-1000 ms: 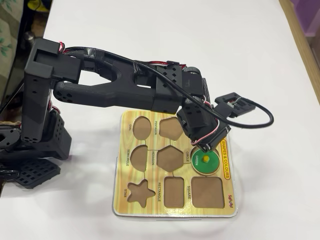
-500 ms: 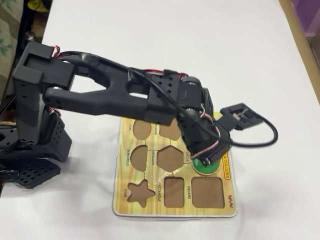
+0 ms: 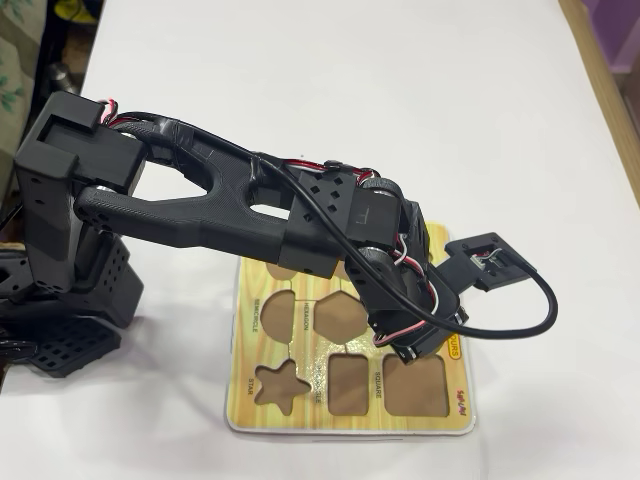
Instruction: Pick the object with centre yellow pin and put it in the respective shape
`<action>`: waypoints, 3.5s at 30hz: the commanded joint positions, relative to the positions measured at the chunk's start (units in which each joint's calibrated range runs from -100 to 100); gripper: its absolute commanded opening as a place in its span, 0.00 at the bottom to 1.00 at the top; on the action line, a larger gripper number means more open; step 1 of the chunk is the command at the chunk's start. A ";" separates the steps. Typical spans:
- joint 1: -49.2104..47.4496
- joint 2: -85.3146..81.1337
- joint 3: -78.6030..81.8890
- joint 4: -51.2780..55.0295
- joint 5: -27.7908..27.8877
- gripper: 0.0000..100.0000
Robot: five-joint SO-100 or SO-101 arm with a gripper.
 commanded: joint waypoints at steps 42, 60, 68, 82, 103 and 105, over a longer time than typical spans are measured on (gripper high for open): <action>-5.07 -4.58 5.22 -2.93 0.20 0.01; -9.46 -4.16 5.31 -5.78 0.20 0.01; -9.46 -6.08 5.31 -5.44 0.25 0.01; 0.40 -10.69 9.80 -5.87 0.20 0.01; -5.36 -6.34 9.62 -9.76 -0.12 0.01; -6.44 -6.34 9.53 -9.76 -0.32 0.01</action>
